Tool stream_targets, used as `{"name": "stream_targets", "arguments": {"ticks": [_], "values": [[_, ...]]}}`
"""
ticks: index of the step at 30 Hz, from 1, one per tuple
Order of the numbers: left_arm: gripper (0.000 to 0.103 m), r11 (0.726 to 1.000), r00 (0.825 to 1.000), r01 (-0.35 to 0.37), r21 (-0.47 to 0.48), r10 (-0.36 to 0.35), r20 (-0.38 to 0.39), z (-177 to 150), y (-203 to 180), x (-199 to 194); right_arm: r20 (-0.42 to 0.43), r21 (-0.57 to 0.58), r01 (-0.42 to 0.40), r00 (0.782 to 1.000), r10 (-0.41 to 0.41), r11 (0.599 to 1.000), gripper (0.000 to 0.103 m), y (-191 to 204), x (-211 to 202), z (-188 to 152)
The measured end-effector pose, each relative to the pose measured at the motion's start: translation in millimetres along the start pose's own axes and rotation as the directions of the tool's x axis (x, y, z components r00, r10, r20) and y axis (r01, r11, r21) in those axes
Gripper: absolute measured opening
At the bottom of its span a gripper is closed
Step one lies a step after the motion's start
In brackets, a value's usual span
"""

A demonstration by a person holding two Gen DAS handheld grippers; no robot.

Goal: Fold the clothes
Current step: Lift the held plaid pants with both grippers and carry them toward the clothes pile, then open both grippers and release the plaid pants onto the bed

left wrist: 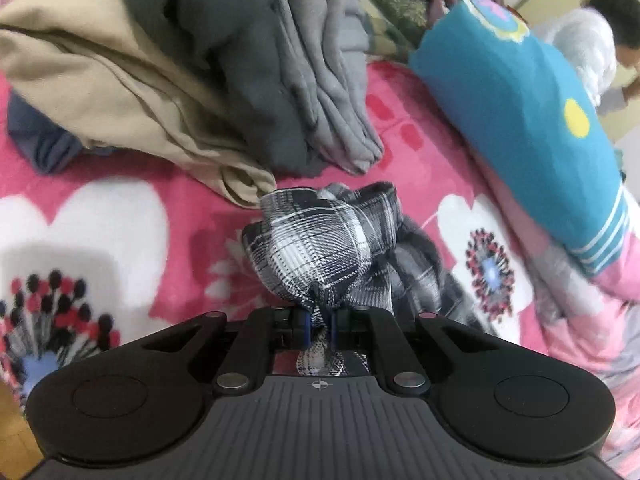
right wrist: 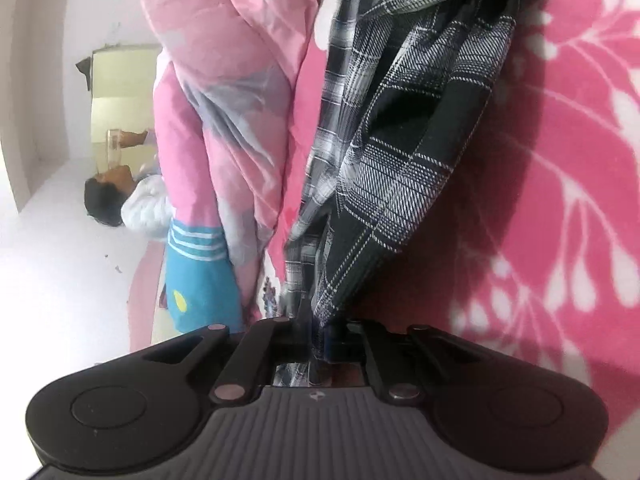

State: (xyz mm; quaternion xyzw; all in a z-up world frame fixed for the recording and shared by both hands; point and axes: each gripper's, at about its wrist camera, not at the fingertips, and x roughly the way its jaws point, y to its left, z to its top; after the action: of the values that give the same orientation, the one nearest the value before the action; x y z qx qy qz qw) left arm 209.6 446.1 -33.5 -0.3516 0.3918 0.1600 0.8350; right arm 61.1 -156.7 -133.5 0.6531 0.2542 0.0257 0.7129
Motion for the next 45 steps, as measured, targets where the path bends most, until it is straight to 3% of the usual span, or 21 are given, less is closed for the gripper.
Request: {"name": "stream_targets", "arguments": {"ticks": [6,7,10,13,15,17,20,23,26,29,30,32,35,39,40,42,45], "values": [[0.015,0.999,0.998,0.017,-0.051,-0.020,-0.063,-5,13,23,-0.062,-0.105,0.121,0.990,-0.128,0.987,0.013,-3,5,9],[0.017,0.997,0.997,0.040,-0.071,-0.045,-0.070,-3,18,22,-0.072,-0.119,0.133,0.987,-0.142,0.984,0.017,-3,0,10],[0.029,0.994,0.993,0.073,-0.082,-0.080,-0.089,0,28,13,-0.059,-0.232,0.157,0.983,-0.175,0.960,0.044,11,-30,14],[0.039,0.992,0.991,0.106,-0.066,-0.111,-0.079,2,37,1,-0.032,-0.389,0.182,0.977,-0.210,0.903,0.044,35,-63,18],[0.041,0.991,0.990,0.131,-0.036,-0.133,-0.052,4,42,-9,0.002,-0.522,0.187,0.976,-0.217,0.832,0.044,62,-78,14],[0.043,0.988,0.988,0.157,-0.008,-0.157,-0.015,5,49,-20,0.035,-0.672,0.184,0.975,-0.217,0.718,0.044,98,-80,4],[0.043,0.986,0.986,0.161,0.038,-0.163,0.046,9,57,-29,0.017,-0.829,0.113,0.984,-0.178,0.547,0.044,149,-56,-17],[0.044,0.981,0.981,0.157,0.114,-0.169,0.098,9,58,-31,-0.081,-0.911,-0.013,0.986,-0.149,0.412,0.044,193,4,-47],[0.043,0.966,0.969,0.183,0.180,-0.208,0.131,4,59,-29,-0.201,-0.950,-0.160,0.971,-0.133,0.268,0.044,227,78,-82],[0.044,0.951,0.952,0.212,0.223,-0.253,0.171,-2,64,-25,-0.337,-0.940,-0.319,0.926,-0.169,0.124,0.044,252,167,-120],[0.044,0.947,0.945,0.231,0.222,-0.273,0.181,-1,68,-20,-0.368,-0.930,-0.356,0.910,-0.194,0.095,0.044,256,197,-130],[0.044,0.938,0.928,0.269,0.220,-0.313,0.201,1,77,-11,-0.430,-0.902,-0.424,0.866,-0.257,0.080,0.044,259,251,-150],[0.044,0.921,0.899,0.332,0.203,-0.374,0.229,4,92,3,-0.509,-0.860,-0.478,0.792,-0.337,0.177,0.044,254,334,-169],[0.044,0.886,0.844,0.437,0.155,-0.464,0.269,8,114,18,-0.537,-0.843,-0.490,0.773,-0.339,0.219,0.044,250,400,-193],[0.044,0.873,0.828,0.467,0.141,-0.488,0.276,8,119,21,-0.564,-0.826,-0.511,0.759,-0.326,0.238,0.043,251,411,-199],[0.044,0.862,0.815,0.492,0.118,-0.504,0.285,7,125,26,-0.597,-0.802,-0.534,0.741,-0.308,0.269,0.042,251,427,-206],[0.044,0.862,0.812,0.488,0.135,-0.505,0.291,5,124,24,-0.619,-0.785,-0.556,0.713,-0.329,0.274,0.031,249,451,-226]]}}
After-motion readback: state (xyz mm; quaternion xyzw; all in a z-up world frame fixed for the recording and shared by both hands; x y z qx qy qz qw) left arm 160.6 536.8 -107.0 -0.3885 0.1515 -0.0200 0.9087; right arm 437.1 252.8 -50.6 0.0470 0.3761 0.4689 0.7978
